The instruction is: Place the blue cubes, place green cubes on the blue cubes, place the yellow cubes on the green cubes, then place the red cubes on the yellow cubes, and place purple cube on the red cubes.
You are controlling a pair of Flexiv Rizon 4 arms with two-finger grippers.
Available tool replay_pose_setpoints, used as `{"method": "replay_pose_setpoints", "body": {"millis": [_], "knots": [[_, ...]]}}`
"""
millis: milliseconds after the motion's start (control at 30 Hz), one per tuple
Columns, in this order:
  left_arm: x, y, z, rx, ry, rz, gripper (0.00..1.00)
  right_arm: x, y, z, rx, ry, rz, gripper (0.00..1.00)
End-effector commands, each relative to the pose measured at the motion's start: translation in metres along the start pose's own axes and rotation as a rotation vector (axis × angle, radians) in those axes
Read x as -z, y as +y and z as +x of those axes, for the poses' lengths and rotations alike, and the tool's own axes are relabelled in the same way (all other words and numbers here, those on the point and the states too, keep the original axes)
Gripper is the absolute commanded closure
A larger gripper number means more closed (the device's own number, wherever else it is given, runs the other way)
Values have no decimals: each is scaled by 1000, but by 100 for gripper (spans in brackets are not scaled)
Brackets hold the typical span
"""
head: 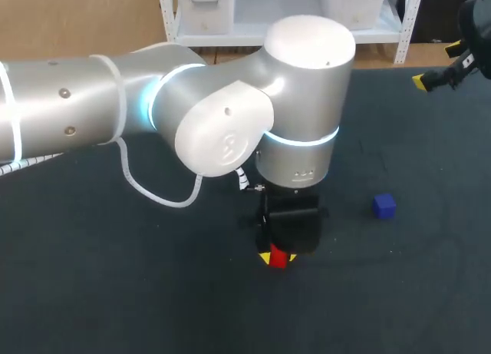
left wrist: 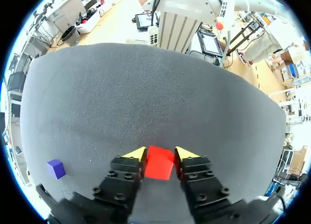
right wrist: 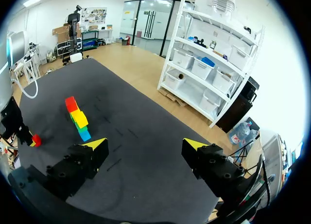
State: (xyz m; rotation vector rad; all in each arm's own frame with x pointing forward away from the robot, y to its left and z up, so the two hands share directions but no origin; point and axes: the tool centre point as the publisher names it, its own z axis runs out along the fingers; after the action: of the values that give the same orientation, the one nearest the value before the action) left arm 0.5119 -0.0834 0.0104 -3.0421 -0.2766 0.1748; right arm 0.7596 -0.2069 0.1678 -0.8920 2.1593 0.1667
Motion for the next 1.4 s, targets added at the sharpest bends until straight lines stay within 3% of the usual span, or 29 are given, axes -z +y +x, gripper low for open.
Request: {"method": "replay_pose_setpoints", "body": {"millis": [33,167,300,367,433,600,867,1033,1167,1200,1400], "knots": [[1,-1,-1,2,4,-3,96,2,4,0,-2,3,53,0],[1,-2,-1,6,3,-3,100,2,4,0,-2,3,53,0],[3,-4,1,34,27,-24,86,2,4,0,-2,3,53,0],[5,-5,5,81,60,-62,100,2,4,0,-2,3,53,0],[10,-9,12,146,71,-119,100,2,4,0,-2,3,53,0],[21,-24,23,254,109,-132,100,2,4,0,-2,3,53,0],[52,-55,17,284,82,-147,99,2,4,0,-2,3,53,0],[77,-74,25,342,98,-161,85,2,4,0,-2,3,53,0],[95,-85,38,449,103,-156,87,2,4,0,-2,3,53,0],[100,-88,42,497,92,-153,98,2,4,0,-2,3,53,0],[115,-93,85,875,45,-151,100,2,4,0,-2,3,53,0]]}}
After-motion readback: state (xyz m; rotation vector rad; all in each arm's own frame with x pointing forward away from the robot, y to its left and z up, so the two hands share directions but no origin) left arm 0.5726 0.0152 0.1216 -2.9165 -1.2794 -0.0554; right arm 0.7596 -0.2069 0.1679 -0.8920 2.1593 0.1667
